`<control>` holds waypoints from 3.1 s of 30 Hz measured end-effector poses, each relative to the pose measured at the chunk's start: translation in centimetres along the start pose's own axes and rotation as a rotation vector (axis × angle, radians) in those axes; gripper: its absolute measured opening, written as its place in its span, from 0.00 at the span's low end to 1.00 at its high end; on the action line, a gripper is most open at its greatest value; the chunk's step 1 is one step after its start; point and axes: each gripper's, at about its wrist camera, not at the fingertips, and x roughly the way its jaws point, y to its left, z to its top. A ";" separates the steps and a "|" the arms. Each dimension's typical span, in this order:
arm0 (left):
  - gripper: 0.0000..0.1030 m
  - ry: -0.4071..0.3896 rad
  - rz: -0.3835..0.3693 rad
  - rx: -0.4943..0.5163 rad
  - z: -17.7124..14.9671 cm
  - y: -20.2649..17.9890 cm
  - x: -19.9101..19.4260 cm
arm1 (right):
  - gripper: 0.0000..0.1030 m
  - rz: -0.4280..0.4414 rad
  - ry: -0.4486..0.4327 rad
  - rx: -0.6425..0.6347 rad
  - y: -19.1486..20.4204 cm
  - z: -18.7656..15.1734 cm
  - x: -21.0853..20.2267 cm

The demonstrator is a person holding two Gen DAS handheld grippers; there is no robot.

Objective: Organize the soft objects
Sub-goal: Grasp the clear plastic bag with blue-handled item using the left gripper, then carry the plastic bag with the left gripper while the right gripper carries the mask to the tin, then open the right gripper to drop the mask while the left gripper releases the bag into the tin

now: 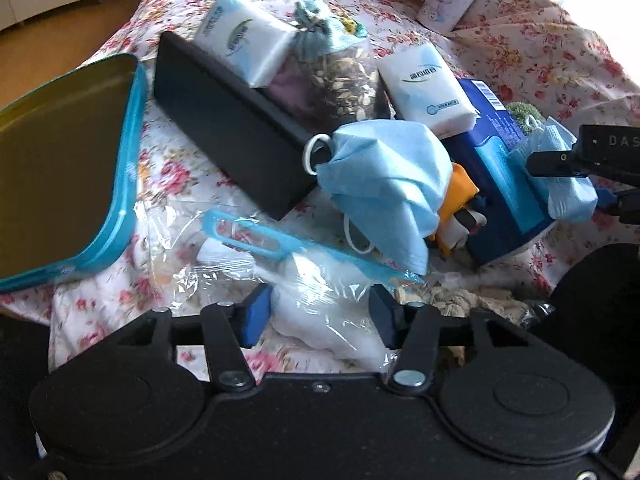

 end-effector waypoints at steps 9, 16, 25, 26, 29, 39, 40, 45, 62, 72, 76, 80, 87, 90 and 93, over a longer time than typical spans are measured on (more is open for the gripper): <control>0.38 -0.036 0.009 -0.032 -1.4 2.4 -3.0 | 0.62 -0.014 -0.020 -0.001 0.1 -0.3 -0.6; 0.45 0.010 0.009 -0.085 -2.1 4.3 -2.8 | 0.62 -0.024 -0.028 0.002 0.1 -0.3 -0.8; 0.90 0.080 -0.018 -0.165 -2.4 3.8 -0.5 | 0.62 -0.023 -0.026 0.001 0.1 -0.4 -0.8; 0.90 0.093 -0.020 -0.164 -2.4 3.6 -0.1 | 0.62 -0.023 -0.026 0.002 0.1 -0.3 -0.8; 0.88 0.100 0.003 -0.162 -2.3 2.9 0.6 | 0.62 -0.027 -0.026 -0.004 0.1 -0.4 -0.8; 0.54 0.033 -0.031 -0.108 -2.2 1.9 -1.5 | 0.62 -0.015 -0.077 0.001 0.0 -0.6 -1.7; 0.54 0.017 -0.031 -0.106 -2.2 1.9 -2.0 | 0.62 -0.015 -0.087 0.002 0.0 -0.7 -1.9; 0.54 -0.070 -0.030 -0.101 -1.7 2.7 -5.2 | 0.61 -0.032 -0.126 -0.012 0.3 -0.8 -2.8; 0.54 -0.202 0.146 -0.311 0.6 14.8 -10.3 | 0.61 -0.047 -0.158 -0.179 7.4 -1.5 -5.0; 0.55 -0.208 0.232 -0.439 1.8 21.6 -9.5 | 0.61 0.172 -0.089 -0.461 21.5 -3.1 -4.5; 0.55 -0.203 0.255 -0.462 2.2 23.5 -8.8 | 0.61 0.203 -0.047 -0.544 26.1 -4.1 -3.1; 0.55 -0.197 0.287 -0.480 2.2 25.2 -7.8 | 0.61 0.213 0.000 -0.595 29.2 -5.1 -1.3; 0.55 -0.232 0.362 -0.481 1.1 26.9 -6.2 | 0.61 0.209 0.057 -0.621 31.3 -6.6 0.4; 0.55 -0.258 0.316 -0.522 0.7 27.7 -6.3 | 0.61 0.199 0.064 -0.632 32.0 -7.0 0.9; 0.55 -0.277 0.363 -0.557 0.5 28.0 -6.5 | 0.61 0.188 0.066 -0.636 32.6 -7.2 1.6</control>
